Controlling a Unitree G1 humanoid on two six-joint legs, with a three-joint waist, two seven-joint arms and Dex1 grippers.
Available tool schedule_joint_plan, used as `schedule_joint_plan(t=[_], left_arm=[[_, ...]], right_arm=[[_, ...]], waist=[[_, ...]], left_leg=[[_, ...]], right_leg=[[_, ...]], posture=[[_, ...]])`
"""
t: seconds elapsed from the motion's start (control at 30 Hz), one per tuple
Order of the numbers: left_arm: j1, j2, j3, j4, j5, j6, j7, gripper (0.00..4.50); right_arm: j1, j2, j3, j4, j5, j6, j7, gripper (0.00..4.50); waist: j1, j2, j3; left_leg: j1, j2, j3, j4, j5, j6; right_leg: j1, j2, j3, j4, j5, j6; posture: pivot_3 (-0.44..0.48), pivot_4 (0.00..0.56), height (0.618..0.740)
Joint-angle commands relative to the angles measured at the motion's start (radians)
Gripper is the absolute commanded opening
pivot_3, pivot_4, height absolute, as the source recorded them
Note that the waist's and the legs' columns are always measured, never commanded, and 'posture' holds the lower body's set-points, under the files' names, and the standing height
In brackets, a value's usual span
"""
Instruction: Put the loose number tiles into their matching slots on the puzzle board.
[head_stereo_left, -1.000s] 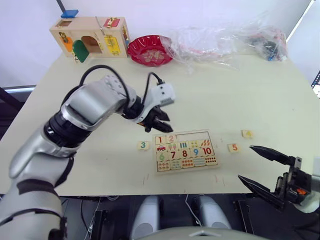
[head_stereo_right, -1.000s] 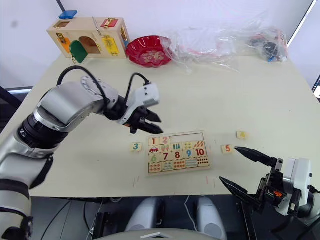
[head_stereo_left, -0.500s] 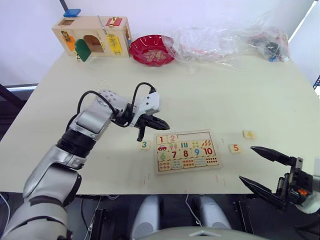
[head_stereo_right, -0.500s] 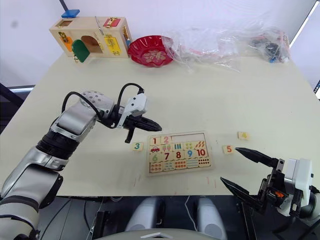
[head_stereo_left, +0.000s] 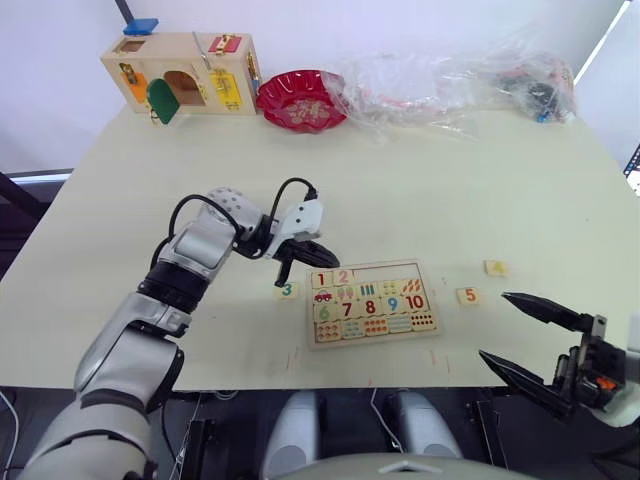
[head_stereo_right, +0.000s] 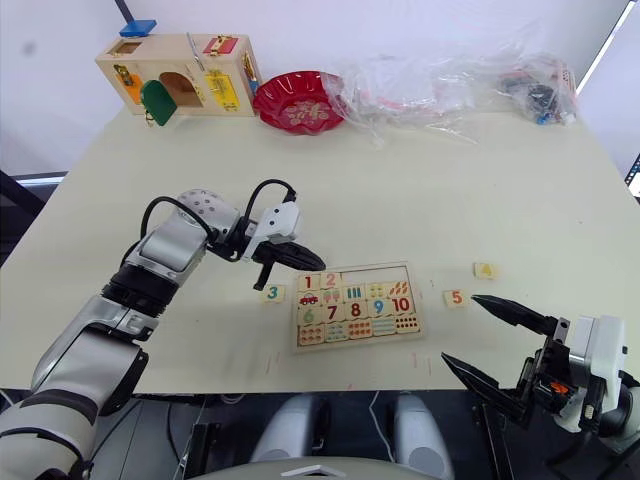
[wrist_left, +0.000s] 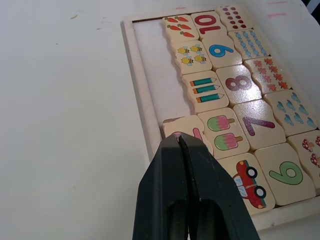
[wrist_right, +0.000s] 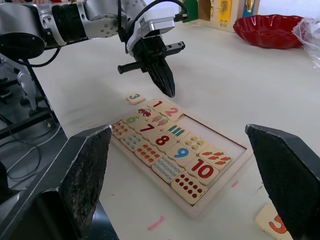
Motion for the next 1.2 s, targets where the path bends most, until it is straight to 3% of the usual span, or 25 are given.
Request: schedule_joint_plan(t=[0.03, 1.2], left_arm=[[0.009, 0.002, 0.037, -0.018, 0.003, -0.008, -0.018, 0.06], [0.045, -0.013, 0.06, -0.006, 0.056, -0.014, -0.034, 0.06]], right_arm=[[0.014, -0.007, -0.034, -0.04, 0.023, -0.003, -0.006, 4.5], [0.032, -0.016, -0.037, -0.044, 0.033, -0.01, -0.012, 4.5]], waist=[[0.0, 0.0, 0.0], [-0.001, 0.0, 0.0]], left_leg=[[0.0, 0.0, 0.0, 0.0, 0.0, 0.0], [0.0, 0.0, 0.0, 0.0, 0.0, 0.0]], right_leg=[[0.0, 0.0, 0.0, 0.0, 0.0, 0.0], [0.0, 0.0, 0.0, 0.0, 0.0, 0.0]], posture=[[0.0, 0.15, 0.74], [0.0, 0.15, 0.74]])
